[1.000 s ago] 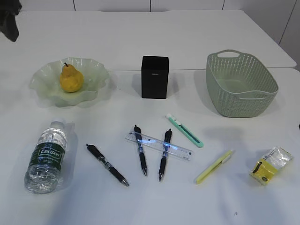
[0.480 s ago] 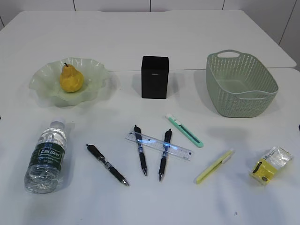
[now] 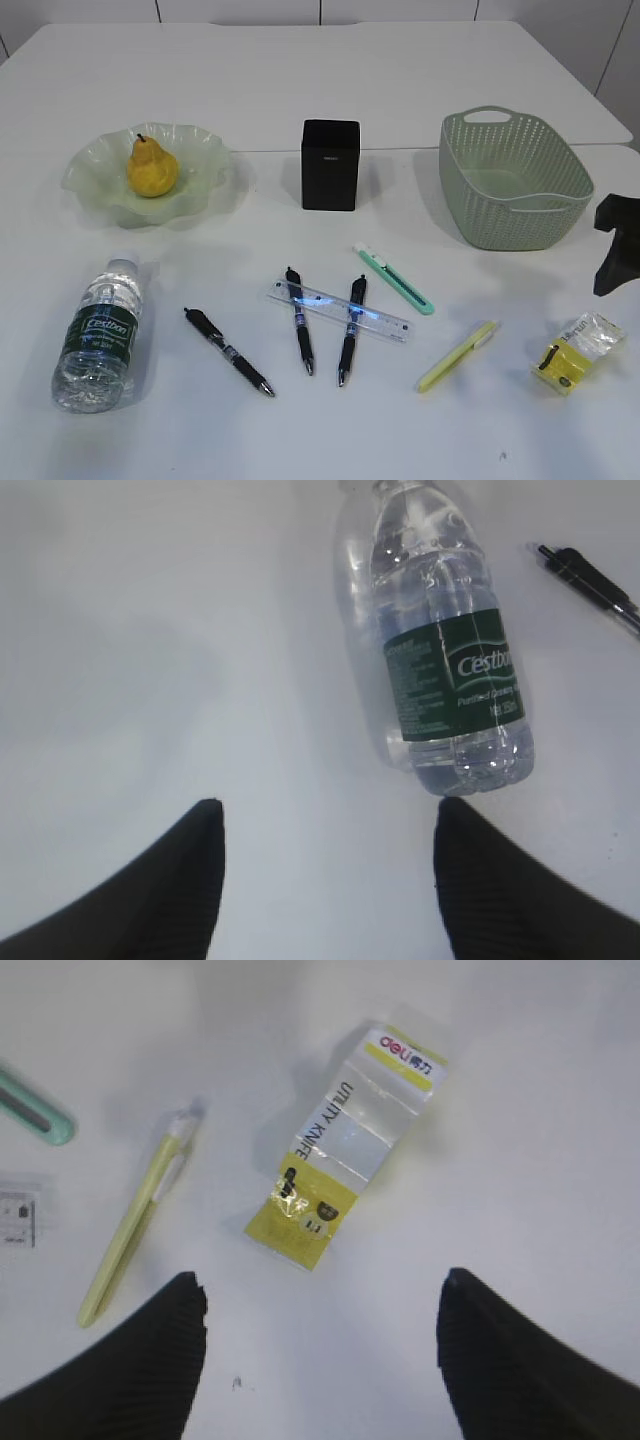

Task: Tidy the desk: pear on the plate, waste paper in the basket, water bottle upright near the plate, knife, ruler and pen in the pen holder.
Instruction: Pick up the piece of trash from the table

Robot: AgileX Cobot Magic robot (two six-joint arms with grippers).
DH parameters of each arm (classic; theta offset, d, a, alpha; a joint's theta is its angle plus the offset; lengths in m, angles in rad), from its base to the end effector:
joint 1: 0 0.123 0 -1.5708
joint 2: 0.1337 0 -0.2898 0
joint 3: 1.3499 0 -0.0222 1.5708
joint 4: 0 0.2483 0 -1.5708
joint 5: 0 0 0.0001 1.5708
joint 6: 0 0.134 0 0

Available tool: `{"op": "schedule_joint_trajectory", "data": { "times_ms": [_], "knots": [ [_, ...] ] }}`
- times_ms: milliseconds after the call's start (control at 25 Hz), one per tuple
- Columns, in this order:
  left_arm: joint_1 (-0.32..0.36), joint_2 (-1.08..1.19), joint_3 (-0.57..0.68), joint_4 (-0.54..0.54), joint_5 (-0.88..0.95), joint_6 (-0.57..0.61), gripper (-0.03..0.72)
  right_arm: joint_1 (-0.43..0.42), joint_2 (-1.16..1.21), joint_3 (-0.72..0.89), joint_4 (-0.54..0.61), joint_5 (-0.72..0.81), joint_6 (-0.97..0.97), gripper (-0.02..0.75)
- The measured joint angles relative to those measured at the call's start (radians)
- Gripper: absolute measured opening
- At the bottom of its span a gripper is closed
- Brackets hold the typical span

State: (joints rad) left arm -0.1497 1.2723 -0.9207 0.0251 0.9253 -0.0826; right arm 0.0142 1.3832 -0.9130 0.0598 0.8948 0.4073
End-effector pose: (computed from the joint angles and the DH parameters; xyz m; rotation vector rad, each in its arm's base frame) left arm 0.2453 -0.0343 0.2410 0.1081 2.7582 -0.0302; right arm 0.2616 0.0100 0.2120 0.6016 2.7977 0.1613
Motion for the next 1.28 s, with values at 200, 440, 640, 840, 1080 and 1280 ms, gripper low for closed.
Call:
{"op": "schedule_joint_trajectory", "data": {
  "times_ms": [200, 440, 640, 840, 1080, 1280],
  "knots": [
    [0.0, 0.0, 0.0, 0.0, -0.006, 0.0, 0.457, 0.0, 0.129, -0.001, -0.043, -0.025, 0.19, 0.534],
    [0.0, 0.0, 0.0, -0.001, -0.017, 0.0, 0.456, 0.0, 0.246, -0.002, -0.047, -0.092, 0.324, 0.534],
    [0.0, 0.0, 0.0, -0.001, -0.018, 0.0, 0.456, 0.0, 0.307, -0.002, -0.047, -0.164, 0.395, 0.534],
    [0.0, 0.0, 0.0, -0.001, -0.028, 0.0, 0.455, 0.0, 0.37, -0.04, -0.047, -0.185, 0.411, 0.534],
    [0.0, 0.0, 0.0, -0.001, -0.05, 0.0, 0.455, 0.0, 0.418, -0.099, -0.048, -0.188, 0.414, 0.534],
    [0.0, 0.0, 0.0, -0.001, -0.05, 0.0, 0.454, 0.0, 0.44, -0.105, -0.048, -0.161, 0.416, 0.534]
  ]
}}
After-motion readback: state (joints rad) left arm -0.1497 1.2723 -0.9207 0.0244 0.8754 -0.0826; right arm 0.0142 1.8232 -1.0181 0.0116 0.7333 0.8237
